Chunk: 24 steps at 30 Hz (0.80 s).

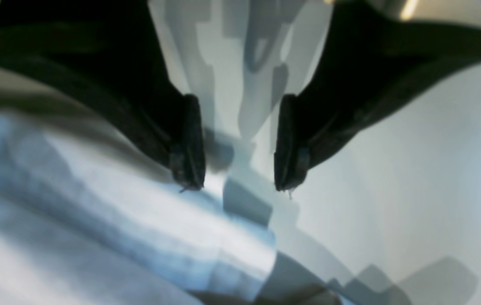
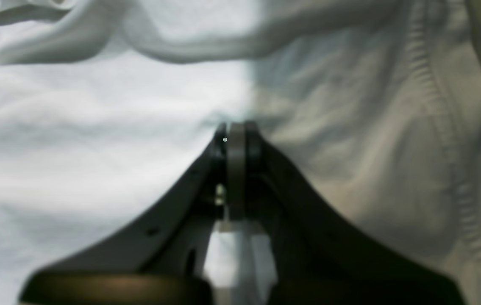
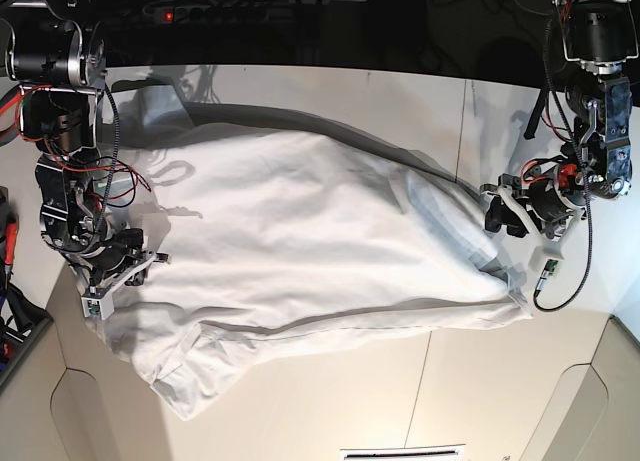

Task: Layout the t-shirt on the table in an organized manner, then fold the t-shirt properly
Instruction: 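Grasp the shirt edge with the left gripper and pull it outward, then release the shirt with the left gripper and lift it away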

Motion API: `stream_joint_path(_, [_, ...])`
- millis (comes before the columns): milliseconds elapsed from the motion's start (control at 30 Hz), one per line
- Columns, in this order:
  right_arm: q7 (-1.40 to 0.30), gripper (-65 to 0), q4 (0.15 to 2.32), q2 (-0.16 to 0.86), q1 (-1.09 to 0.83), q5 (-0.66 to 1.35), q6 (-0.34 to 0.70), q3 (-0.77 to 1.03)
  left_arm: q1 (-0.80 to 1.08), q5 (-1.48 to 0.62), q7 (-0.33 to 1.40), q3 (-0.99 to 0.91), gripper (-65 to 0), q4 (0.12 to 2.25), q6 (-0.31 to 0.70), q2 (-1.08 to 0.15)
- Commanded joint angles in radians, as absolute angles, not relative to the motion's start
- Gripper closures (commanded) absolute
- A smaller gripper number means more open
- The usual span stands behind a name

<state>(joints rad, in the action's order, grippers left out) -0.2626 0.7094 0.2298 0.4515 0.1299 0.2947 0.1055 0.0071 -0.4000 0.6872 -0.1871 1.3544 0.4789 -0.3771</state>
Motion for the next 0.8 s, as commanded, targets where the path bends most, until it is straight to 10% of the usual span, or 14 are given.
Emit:
stream_joint_path(0, [-0.303, 0.0, 0.71, 0.232, 0.459, 0.116, 0.303, 0.105, -0.019, -0.416, 0.669, -0.183, -30.6, 1.34, 0.482, -0.39])
stream_joint_path(300, [-0.303, 0.0, 0.71, 0.232, 0.456, 0.116, 0.303, 0.105, -0.067, -0.468, 0.681, -0.176, -28.4, 1.229, 0.521, -0.391])
stream_joint_path(433, [-0.303, 0.0, 0.71, 0.232, 0.456, 0.115, 0.303, 0.105, -0.066, -0.471, 0.72, -0.176, 0.0, 1.229, 0.522, -0.391])
stream_joint_path(767, [-0.303, 0.0, 0.71, 0.233, 0.453, 0.108, 0.293, 0.105, -0.053, -0.73, 0.93, -0.368, 0.0, 1.233, 0.653, -0.402])
